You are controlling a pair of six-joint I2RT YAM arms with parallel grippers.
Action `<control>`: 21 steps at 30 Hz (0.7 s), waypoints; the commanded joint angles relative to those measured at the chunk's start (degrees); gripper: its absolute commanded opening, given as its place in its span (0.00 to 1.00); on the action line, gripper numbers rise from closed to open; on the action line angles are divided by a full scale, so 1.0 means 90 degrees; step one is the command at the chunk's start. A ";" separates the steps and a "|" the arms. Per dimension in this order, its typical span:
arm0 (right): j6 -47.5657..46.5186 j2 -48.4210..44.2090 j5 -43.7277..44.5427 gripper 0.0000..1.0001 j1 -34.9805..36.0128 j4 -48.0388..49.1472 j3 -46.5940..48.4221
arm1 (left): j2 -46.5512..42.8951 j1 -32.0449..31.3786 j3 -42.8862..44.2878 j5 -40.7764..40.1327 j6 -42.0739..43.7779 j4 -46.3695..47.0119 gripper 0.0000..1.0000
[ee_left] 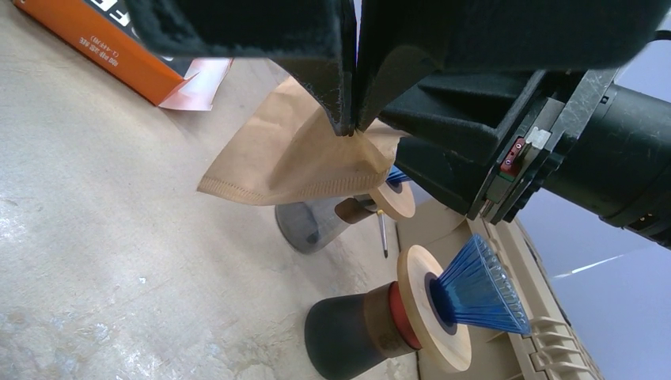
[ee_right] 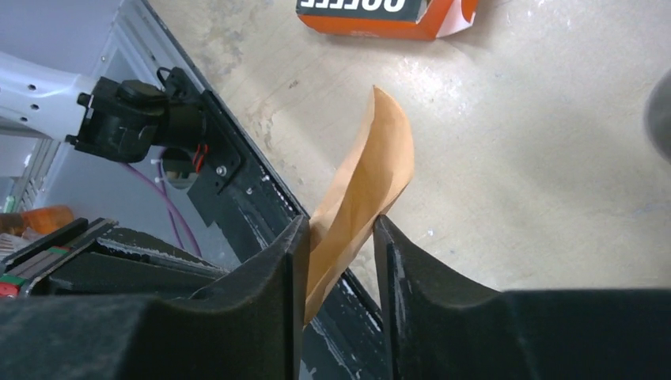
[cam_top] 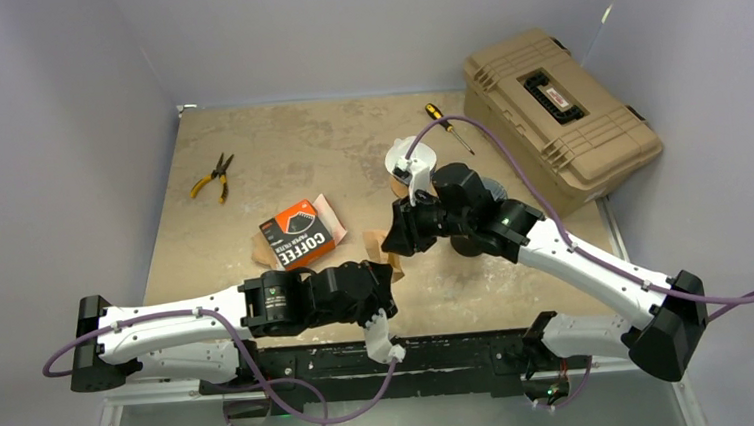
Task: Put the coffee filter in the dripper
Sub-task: Place the coffee filter in the coffee dripper.
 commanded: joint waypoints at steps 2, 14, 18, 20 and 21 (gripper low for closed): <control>-0.0187 -0.0101 0.0274 0.33 0.0025 -0.0128 0.0213 | -0.0010 -0.0051 0.0192 -0.0079 -0.0050 0.0000 0.00; -0.0198 -0.0273 -0.0114 0.00 0.0021 0.0156 0.0160 | 0.0035 -0.0051 0.0178 -0.0128 -0.0078 0.0046 0.00; -0.0155 -0.0415 -0.0109 0.00 0.0021 0.0085 0.0160 | 0.0043 -0.0051 0.0169 -0.0164 -0.0107 0.0131 0.00; -0.0066 -0.0494 -0.0013 0.00 0.0023 0.0074 0.0167 | 0.0031 -0.0051 0.0175 -0.0174 -0.0270 0.0318 0.00; -0.0037 -0.0530 0.0027 0.00 0.0021 0.0076 0.0190 | 0.0014 -0.0051 0.0182 -0.0152 -0.0345 0.0418 0.00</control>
